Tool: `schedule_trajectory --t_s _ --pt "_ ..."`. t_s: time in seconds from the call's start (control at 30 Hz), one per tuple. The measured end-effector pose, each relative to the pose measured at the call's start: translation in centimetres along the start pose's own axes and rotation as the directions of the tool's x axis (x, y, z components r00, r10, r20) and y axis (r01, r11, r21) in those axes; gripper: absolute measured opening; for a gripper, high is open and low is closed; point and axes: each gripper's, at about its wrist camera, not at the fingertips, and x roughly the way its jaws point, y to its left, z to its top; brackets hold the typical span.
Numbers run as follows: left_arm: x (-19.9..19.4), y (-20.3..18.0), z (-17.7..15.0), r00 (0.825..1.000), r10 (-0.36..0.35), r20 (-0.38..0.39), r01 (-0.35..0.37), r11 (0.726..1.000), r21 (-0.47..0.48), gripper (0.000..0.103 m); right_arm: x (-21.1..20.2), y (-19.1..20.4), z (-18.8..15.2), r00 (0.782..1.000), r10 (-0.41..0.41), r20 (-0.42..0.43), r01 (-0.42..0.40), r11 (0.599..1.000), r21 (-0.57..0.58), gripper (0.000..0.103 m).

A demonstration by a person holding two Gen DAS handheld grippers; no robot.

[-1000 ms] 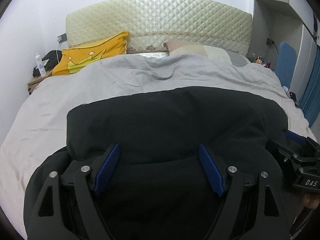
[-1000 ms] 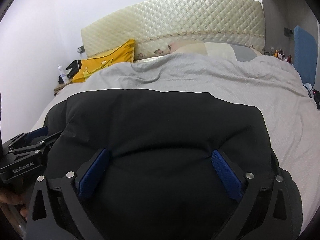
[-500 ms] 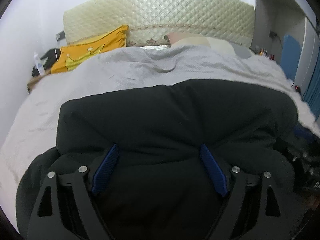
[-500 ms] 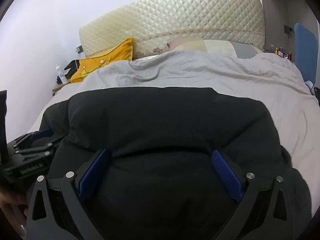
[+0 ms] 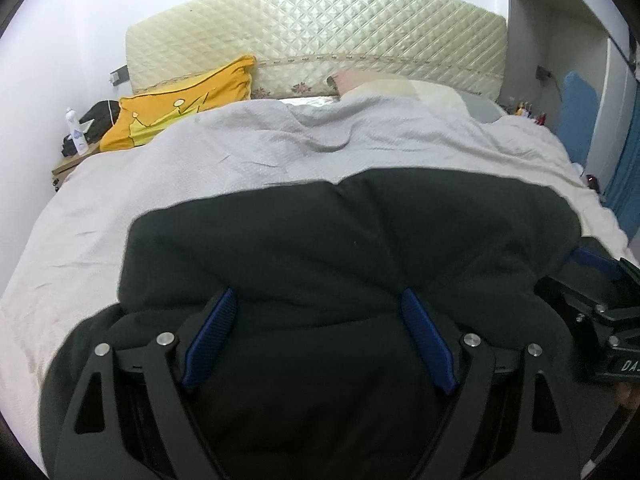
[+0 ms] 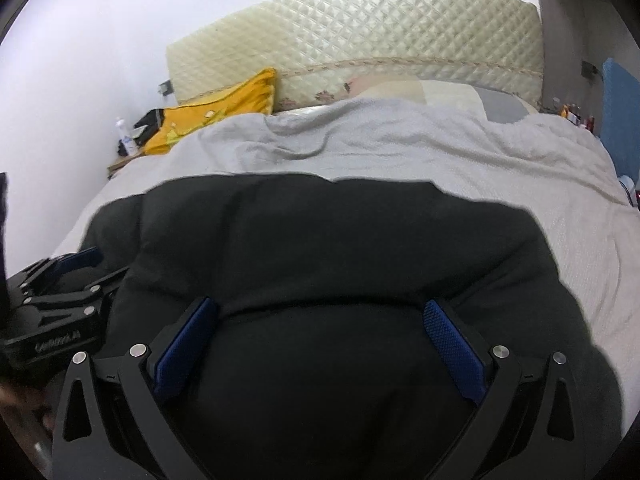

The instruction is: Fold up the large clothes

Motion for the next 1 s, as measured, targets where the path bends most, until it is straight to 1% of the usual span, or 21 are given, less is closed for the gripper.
schedule_trajectory --t_s 0.1,0.17,0.23,0.33,0.4,0.47,0.53,0.6,0.67,0.8,0.93,1.0 --pt "-1.7 0.8 0.5 0.999 0.020 0.043 -0.020 1.000 0.000 0.086 -1.6 -0.1 0.4 1.000 -0.010 0.023 0.011 0.999 -0.040 0.103" --pt "-2.8 1.6 0.8 0.996 0.051 0.072 -0.052 0.999 0.000 0.086 -2.9 -0.5 0.4 0.998 -0.039 0.049 0.043 0.997 -0.066 0.103" --pt "-3.4 2.5 1.1 0.993 0.085 0.084 -0.085 0.996 -0.001 0.086 -3.9 -1.4 0.4 0.996 -0.068 0.065 0.073 0.995 -0.069 0.103" --pt "-3.6 3.8 0.8 0.989 0.120 0.083 -0.119 0.993 -0.018 0.086 -4.9 -2.7 0.1 0.992 -0.097 0.076 0.102 0.993 -0.063 0.103" --pt "-3.3 4.3 0.6 0.987 0.141 0.076 -0.140 0.990 -0.017 0.086 -4.8 -3.5 -0.2 0.994 -0.083 0.071 0.086 0.995 -0.049 0.102" --pt "-2.5 4.5 0.1 0.985 0.163 0.054 -0.163 0.987 0.002 0.086 -4.0 -4.3 -0.6 0.994 -0.092 0.053 0.093 0.995 -0.035 0.099" --pt "-1.7 4.7 -0.6 0.986 0.167 0.024 -0.167 0.986 -0.006 0.086 -3.2 -4.6 -1.1 0.994 -0.103 0.036 0.104 0.994 -0.026 0.098" --pt "-1.2 4.7 -1.2 0.986 0.166 0.007 -0.166 0.986 -0.010 0.086 -2.3 -4.5 -1.7 0.990 -0.139 0.031 0.140 0.989 -0.038 0.098" --pt "-0.6 4.4 -1.7 0.984 0.180 -0.001 -0.180 0.984 0.009 0.086 -1.7 -4.3 -2.3 0.987 -0.158 0.030 0.159 0.986 -0.047 0.098" --pt "0.0 4.3 -2.1 0.985 0.170 -0.005 -0.170 0.985 0.004 0.086 -1.1 -4.4 -3.0 0.986 -0.159 0.044 0.161 0.986 -0.046 0.100" --pt "0.7 4.0 -2.4 0.987 0.160 -0.018 -0.160 0.987 0.008 0.086 0.0 -5.2 -3.6 0.990 -0.136 0.043 0.136 0.991 0.002 0.102" --pt "0.9 4.2 -2.3 0.989 0.145 -0.029 -0.146 0.989 -0.003 0.086 0.3 -5.0 -3.8 0.988 -0.146 0.048 0.146 0.989 -0.009 0.102"
